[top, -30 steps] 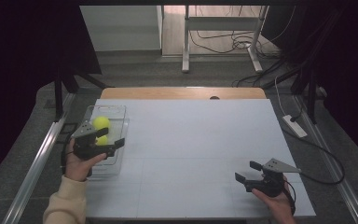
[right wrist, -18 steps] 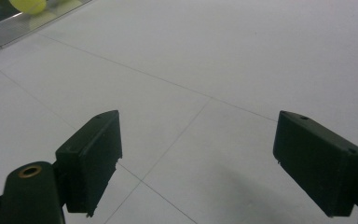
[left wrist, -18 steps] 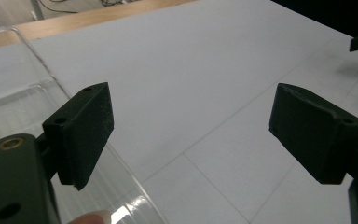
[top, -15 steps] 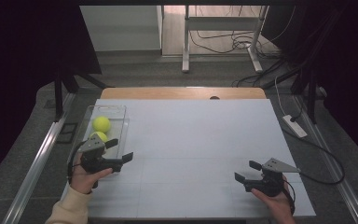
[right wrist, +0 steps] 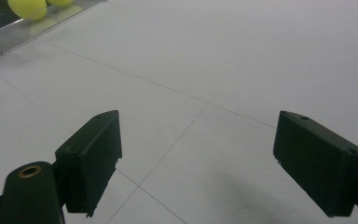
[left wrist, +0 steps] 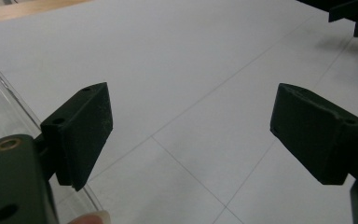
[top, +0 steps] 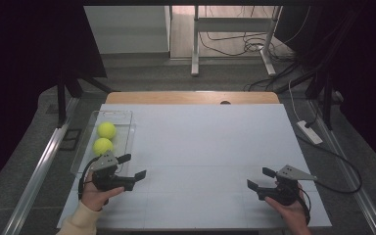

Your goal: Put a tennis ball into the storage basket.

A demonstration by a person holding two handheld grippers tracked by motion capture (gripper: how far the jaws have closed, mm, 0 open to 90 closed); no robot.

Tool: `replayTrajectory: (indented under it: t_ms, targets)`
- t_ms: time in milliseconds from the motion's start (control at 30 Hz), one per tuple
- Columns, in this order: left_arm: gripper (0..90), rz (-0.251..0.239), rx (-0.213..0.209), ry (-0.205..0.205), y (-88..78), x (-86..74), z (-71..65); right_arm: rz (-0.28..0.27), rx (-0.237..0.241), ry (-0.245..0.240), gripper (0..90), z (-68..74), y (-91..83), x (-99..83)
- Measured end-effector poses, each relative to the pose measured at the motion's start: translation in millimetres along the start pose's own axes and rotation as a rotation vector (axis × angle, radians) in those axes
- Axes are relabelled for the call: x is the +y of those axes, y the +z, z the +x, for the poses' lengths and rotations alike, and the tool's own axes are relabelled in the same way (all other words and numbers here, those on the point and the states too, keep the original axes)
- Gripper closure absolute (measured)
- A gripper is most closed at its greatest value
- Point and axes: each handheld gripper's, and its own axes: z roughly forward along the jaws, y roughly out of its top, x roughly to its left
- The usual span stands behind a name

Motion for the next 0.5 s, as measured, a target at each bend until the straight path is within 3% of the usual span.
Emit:
replayTrajectory:
  t_ms: [500]
  targets:
    - [14.2, 0.017, -0.004, 0.001, 4.0, -15.4, -4.6, -0.006, 0.001, -0.005, 15.2, 1.0, 0.0, 1.5]
